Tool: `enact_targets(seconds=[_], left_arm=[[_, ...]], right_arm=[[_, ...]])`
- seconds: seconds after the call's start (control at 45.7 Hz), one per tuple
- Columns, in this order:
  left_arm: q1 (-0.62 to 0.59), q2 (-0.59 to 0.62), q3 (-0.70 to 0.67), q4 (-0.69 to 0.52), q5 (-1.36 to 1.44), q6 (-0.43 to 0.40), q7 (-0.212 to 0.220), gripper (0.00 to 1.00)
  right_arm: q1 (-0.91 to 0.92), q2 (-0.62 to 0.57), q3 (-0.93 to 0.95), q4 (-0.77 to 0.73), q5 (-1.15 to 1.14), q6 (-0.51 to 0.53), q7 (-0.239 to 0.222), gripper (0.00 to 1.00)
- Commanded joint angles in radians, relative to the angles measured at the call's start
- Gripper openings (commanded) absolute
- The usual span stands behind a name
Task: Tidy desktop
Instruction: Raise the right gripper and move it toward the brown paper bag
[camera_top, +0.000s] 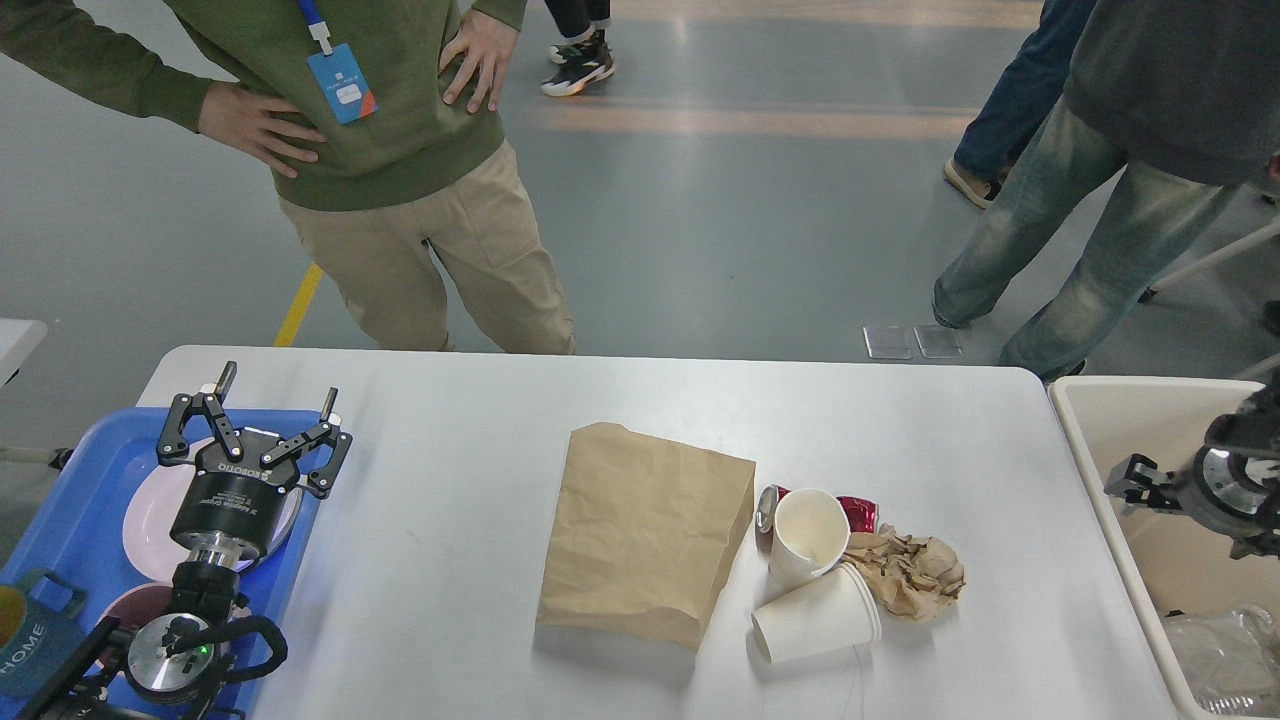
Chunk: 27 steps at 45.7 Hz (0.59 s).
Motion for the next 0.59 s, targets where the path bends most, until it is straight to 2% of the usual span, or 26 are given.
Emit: enact_targets(seconds=[0.0, 0.109, 0.153, 0.263, 0.372, 0.569], left_arm=[[0.0, 0.001, 0.0, 0.0, 0.0, 0.0, 0.0, 0.97], [0.0, 0.0, 0.002, 0.0, 0.0, 0.0, 0.0, 0.97], [0.0, 0.0, 0.002, 0.0, 0.0, 0.002, 0.0, 0.97], [0.0, 0.001, 0.002, 0.0, 0.0, 0.002, 0.0, 0.97], [0.0, 0.0, 0.002, 0.0, 0.0, 0.002, 0.0, 0.97], [0.0, 0.001, 0.002, 0.0, 0.0, 0.002, -0.002, 0.97]], right_arm=[[0.241, 0.064, -0.103, 0.185, 0.004, 0.098, 0.0, 1.0], [0.429, 0.089, -0.11, 0.3, 0.008, 0.227, 0.0, 1.0], [0.547, 0.142, -0.109, 0.358, 0.01, 0.334, 0.0, 1.0], [0.679, 0.193, -0.088, 0.431, 0.017, 0.445, -0.002, 1.0], [0.828, 0.193, -0.034, 0.552, 0.042, 0.485, -0.002, 1.0], [1.052, 0.202, -0.023, 0.697, 0.093, 0.488, 0.001, 1.0]])
